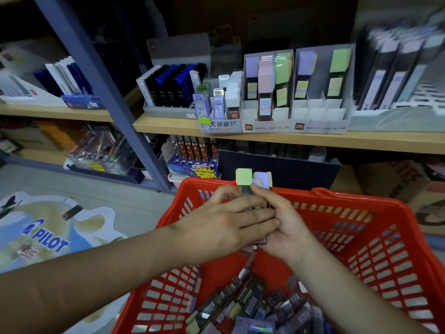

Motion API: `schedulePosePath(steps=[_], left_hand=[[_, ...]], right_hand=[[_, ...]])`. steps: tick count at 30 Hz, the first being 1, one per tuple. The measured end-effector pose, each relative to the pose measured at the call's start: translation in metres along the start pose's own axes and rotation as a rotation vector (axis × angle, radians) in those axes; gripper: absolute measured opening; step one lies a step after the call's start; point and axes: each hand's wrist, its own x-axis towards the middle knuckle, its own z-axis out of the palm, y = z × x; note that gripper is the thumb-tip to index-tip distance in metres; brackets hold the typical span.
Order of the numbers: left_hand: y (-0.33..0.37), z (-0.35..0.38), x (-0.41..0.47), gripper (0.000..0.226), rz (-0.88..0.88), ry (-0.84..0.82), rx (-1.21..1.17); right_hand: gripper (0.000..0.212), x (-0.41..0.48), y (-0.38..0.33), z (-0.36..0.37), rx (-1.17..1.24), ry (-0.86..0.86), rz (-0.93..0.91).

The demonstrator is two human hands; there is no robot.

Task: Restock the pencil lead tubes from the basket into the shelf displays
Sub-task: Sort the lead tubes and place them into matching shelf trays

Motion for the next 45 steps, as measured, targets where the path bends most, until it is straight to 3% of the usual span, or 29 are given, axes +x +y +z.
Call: schedulePosePath(steps=[5, 8, 11, 13, 15, 21, 25, 30, 34, 38, 40, 42, 45], left_hand=[[-0.002, -0.009, -0.004, 0.058, -0.130, -0.094, -0.153], [-0.007, -0.025, 0.001, 0.062, -0.339, 0.055, -0.379], [-0.021, -0.041, 0.013, 0.051, -0.579, 0.238, -0.402], [-0.034, -0.050, 0.020, 0.047, -0.721, 0.177, -0.501], [-0.045, -0.058, 0.024, 0.044, -0.820, 0.059, -0.792], [-0.067, -0.074, 0.030, 0.027, -0.880, -0.021, -1.210], [-0.082, -0.084, 0.036, 0.014, -0.913, 0.068, -1.176], [-0.095, -0.104, 0.049, 0.019, -0.930, 0.176, -1.009], [-0.098, -0.112, 0.061, 0.021, -0.916, 0.174, -0.963], [-0.106, -0.114, 0.074, 0.006, -0.982, 0.332, -1.008], [-0.109, -0.116, 0.082, 0.010, -1.002, 0.387, -1.092], [-0.112, -0.118, 0.091, 0.014, -0.996, 0.443, -1.091], [-0.124, -0.119, 0.108, 0.018, -0.979, 0.629, -0.930]], right_hand=[[0.023, 0.001, -0.004, 0.007, -0.009, 0.072, -0.083], [0.020, 0.004, -0.004, 0.007, -0.002, 0.075, -0.192], [0.012, 0.003, -0.012, 0.011, -0.173, 0.125, -0.271], [0.015, -0.001, -0.018, 0.017, -0.237, 0.115, -0.272], [0.022, -0.006, -0.025, 0.022, -0.236, 0.065, -0.253], [0.027, -0.017, -0.038, 0.023, -0.204, -0.062, -0.152], [0.047, -0.019, -0.048, 0.017, -0.177, -0.179, -0.168], [0.014, -0.035, -0.077, 0.025, -0.323, -0.032, -0.282], [0.036, -0.049, -0.108, 0.044, -0.624, 0.024, -0.317], [0.017, -0.052, -0.135, 0.070, -0.945, 0.024, -0.344], [0.017, -0.054, -0.147, 0.077, -1.022, 0.068, -0.347], [0.018, -0.061, -0.156, 0.077, -1.036, 0.117, -0.361], [0.012, -0.071, -0.167, 0.060, -0.835, 0.199, -0.427]])
